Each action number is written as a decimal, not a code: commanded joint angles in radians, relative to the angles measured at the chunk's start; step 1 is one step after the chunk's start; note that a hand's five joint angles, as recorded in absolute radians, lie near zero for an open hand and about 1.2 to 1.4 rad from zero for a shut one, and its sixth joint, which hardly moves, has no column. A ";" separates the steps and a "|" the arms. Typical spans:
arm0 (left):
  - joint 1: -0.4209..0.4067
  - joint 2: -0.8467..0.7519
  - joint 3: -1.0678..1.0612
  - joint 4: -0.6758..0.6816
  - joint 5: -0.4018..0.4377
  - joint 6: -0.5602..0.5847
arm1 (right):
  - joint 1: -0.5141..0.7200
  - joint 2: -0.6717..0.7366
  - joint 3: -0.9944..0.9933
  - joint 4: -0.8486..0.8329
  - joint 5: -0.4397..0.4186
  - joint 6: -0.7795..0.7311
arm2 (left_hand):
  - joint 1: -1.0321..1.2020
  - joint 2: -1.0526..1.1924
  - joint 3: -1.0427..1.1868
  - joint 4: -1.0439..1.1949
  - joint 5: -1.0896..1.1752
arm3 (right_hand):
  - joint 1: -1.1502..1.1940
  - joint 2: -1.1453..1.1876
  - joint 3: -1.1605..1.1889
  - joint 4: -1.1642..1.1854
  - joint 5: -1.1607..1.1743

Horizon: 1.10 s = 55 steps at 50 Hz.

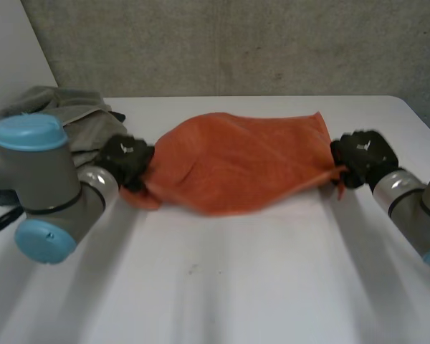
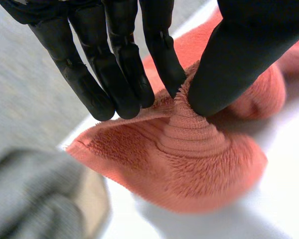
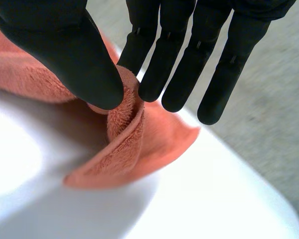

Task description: Fold the laundry.

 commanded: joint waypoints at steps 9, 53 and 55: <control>0.002 0.029 0.156 -0.304 -0.092 0.002 | -0.003 0.010 0.011 0.026 -0.006 -0.036 | -0.554 -0.548 -0.548 -0.547 -0.562 | 0.258 0.208 0.203 0.197 0.212; 0.097 -0.038 0.345 -0.617 -0.025 0.179 | -0.155 -0.210 -0.006 0.416 -0.038 -0.276 | 0.294 0.300 0.300 0.301 0.286 | 0.258 0.208 0.203 0.197 0.212; 0.096 0.063 0.243 -0.681 -0.017 0.221 | -0.194 -0.261 0.003 0.603 -0.049 -0.404 | 0.294 0.300 0.300 0.301 0.286 | 0.258 0.208 0.203 0.197 0.212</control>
